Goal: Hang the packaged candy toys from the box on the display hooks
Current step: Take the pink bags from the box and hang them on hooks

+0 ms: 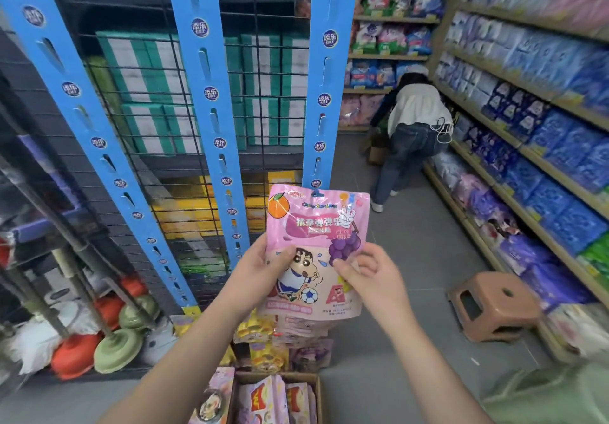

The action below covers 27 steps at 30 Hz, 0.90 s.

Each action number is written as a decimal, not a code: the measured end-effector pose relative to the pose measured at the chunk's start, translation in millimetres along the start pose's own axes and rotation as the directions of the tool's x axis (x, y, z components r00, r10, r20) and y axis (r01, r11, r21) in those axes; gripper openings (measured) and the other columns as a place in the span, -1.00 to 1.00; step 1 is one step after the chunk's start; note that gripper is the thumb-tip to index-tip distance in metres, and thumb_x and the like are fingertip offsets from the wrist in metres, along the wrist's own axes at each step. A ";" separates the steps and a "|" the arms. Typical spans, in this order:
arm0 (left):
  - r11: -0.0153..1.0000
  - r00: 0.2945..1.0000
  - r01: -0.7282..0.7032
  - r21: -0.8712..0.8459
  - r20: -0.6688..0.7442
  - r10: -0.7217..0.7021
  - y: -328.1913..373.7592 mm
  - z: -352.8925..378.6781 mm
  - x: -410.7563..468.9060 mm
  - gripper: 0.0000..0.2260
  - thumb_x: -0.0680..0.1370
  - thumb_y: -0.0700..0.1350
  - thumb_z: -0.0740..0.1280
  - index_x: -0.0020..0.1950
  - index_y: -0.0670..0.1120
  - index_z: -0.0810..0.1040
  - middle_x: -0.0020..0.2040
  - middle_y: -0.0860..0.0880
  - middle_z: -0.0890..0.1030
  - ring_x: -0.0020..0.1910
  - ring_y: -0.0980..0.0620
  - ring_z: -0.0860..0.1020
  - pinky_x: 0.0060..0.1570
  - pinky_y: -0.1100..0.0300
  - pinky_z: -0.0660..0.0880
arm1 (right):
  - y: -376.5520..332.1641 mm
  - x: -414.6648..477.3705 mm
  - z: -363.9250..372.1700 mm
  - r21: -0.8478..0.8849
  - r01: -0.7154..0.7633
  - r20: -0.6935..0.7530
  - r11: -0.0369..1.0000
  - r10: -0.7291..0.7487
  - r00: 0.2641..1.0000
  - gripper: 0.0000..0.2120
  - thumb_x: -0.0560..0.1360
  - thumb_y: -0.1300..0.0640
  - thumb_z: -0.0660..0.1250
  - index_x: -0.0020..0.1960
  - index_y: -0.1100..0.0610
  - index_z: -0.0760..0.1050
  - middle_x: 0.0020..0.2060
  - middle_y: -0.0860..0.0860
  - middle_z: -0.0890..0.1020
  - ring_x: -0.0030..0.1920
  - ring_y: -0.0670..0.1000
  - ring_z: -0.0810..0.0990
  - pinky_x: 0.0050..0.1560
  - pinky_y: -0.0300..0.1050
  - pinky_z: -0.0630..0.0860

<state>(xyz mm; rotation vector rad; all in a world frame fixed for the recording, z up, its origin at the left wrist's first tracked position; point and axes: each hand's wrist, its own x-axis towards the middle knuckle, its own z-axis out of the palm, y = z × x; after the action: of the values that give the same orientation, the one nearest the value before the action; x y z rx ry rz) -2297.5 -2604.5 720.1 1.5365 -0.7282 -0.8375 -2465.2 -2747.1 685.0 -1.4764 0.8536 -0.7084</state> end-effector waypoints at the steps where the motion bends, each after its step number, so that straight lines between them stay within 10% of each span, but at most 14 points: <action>1: 1.000 1.000 -0.005 0.008 -0.019 0.005 1.3 0.7 3.2 -0.78 0.66 0.02 0.34 0.31 0.12 0.50 0.08 0.07 0.76 0.04 0.03 0.75 0.10 -0.03 0.68 | -2.7 4.0 0.1 -0.022 0.014 -0.016 1.000 -0.014 1.000 -0.65 0.38 0.09 0.62 0.07 0.04 0.54 -0.07 0.02 0.72 -0.05 -0.04 0.73 -0.15 -0.15 0.65; 27: 0.979 0.980 0.131 0.155 -0.172 -0.103 -53.8 14.4 19.0 -0.82 0.61 -0.08 0.43 0.21 0.02 0.60 0.06 0.06 0.76 0.03 0.09 0.73 0.14 -0.08 0.66 | 31.5 12.4 -4.7 -0.279 -0.058 -0.035 0.959 0.050 0.998 -0.73 0.43 -0.02 0.56 0.05 -0.03 0.55 -0.07 -0.14 0.69 -0.03 -0.17 0.65 -0.11 -0.27 0.56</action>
<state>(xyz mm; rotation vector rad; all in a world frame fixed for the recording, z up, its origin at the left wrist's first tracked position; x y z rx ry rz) -2299.5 -2621.4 663.8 1.7894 -0.6034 -0.7415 -2465.5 -2760.0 653.4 -1.6899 1.0442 -0.5855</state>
